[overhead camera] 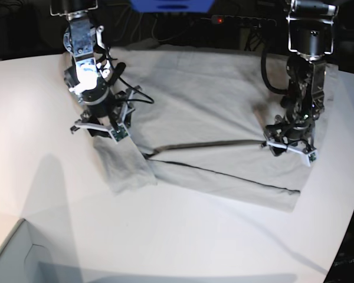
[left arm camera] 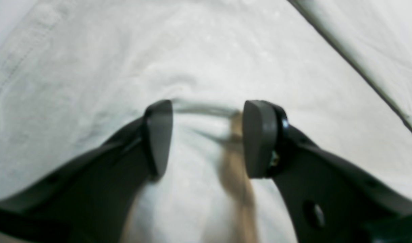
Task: Layout the t-shirt on the table in an organized manner, then fold the t-shirt properly
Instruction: 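Move the right gripper to the shirt body and grasp the fabric, then pull the grasped fabric with the right gripper toward the sleeve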
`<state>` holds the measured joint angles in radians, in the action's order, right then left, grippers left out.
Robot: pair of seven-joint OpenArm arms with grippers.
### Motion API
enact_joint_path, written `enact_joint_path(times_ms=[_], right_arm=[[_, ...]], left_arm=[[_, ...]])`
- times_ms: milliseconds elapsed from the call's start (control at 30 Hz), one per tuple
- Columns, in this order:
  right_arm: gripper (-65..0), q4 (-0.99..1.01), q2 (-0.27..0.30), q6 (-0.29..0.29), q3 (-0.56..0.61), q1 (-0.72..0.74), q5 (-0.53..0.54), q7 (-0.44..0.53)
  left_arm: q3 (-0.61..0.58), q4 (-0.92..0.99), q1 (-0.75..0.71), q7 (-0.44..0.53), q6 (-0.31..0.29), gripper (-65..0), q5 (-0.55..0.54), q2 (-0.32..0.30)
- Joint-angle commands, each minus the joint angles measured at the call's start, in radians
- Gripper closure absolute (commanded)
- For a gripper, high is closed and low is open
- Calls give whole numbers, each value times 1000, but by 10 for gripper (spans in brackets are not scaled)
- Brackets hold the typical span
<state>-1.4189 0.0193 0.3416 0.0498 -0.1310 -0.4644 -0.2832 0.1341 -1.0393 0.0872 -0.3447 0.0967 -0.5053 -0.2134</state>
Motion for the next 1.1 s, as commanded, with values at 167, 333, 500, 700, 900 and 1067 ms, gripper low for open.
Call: enact_joint_path(times_ms=[167, 333, 500, 700, 900, 1067], right_arm=[[-237, 17, 1, -14, -5, 21, 6, 20], [-155, 14, 1, -14, -5, 23, 6, 20], [-100, 11, 1, -14, -6, 27, 6, 20], [0, -35, 1, -14, -12, 29, 6, 22], [0, -55, 1, -14, -90, 89, 6, 22], [0, -55, 24, -8, -146, 192, 6, 22]], left_arm=[[0, 3, 4, -37, 10, -329, -6, -4], [0, 3, 4, -37, 10, -329, -6, -5], [0, 3, 4, -37, 8, -329, -6, -5], [0, 3, 4, -37, 8, -329, -3, -4], [0, 3, 0, -37, 8, -329, -5, -7], [0, 3, 0, -37, 8, -329, -5, -8]])
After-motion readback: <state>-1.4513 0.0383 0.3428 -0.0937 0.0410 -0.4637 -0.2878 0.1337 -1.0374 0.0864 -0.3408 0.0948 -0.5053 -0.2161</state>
